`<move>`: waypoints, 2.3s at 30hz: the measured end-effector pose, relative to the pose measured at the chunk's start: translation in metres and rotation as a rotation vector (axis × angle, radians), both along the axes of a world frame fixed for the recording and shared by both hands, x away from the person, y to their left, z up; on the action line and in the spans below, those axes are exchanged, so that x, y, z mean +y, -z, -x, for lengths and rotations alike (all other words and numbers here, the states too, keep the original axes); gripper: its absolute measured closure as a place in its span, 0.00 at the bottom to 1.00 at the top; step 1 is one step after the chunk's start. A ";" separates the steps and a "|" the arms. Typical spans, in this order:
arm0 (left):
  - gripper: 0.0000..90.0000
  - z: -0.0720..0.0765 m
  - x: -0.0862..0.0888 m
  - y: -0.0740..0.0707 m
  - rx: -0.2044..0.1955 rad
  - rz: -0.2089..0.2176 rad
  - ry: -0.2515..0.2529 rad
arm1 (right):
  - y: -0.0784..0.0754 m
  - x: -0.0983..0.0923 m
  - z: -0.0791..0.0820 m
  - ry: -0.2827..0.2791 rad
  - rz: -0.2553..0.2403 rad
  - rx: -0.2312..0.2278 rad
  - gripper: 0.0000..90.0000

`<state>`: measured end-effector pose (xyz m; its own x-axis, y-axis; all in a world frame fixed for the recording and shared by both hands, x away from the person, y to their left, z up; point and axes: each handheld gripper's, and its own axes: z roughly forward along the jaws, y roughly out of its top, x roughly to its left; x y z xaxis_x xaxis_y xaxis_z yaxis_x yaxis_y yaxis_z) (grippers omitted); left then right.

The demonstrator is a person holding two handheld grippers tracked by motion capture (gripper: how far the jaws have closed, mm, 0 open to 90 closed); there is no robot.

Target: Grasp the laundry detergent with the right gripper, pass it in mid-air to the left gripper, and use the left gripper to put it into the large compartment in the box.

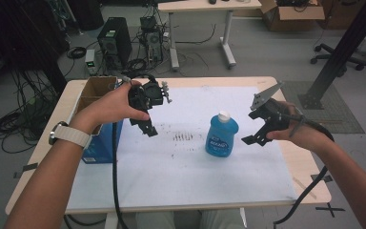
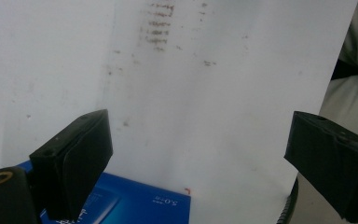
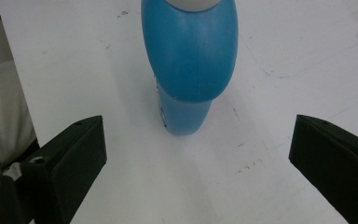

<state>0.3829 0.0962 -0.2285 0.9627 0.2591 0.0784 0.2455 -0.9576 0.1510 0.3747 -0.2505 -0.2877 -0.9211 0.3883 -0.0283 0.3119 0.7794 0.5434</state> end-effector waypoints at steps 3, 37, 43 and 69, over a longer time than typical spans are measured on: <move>0.08 0.000 0.000 0.000 0.001 0.001 0.000 | 0.007 0.000 -0.002 0.001 -0.006 0.009 0.04; 0.08 -0.004 -0.004 0.004 0.009 -0.001 -0.006 | 0.052 -0.009 -0.005 -0.009 -0.195 -0.014 0.05; 0.09 -0.004 -0.004 0.006 0.008 0.003 -0.007 | 0.058 -0.012 -0.005 -0.004 -0.227 -0.017 0.04; 0.09 -0.004 -0.004 0.006 0.012 0.005 -0.009 | 0.092 -0.020 -0.002 0.035 -0.431 -0.076 0.05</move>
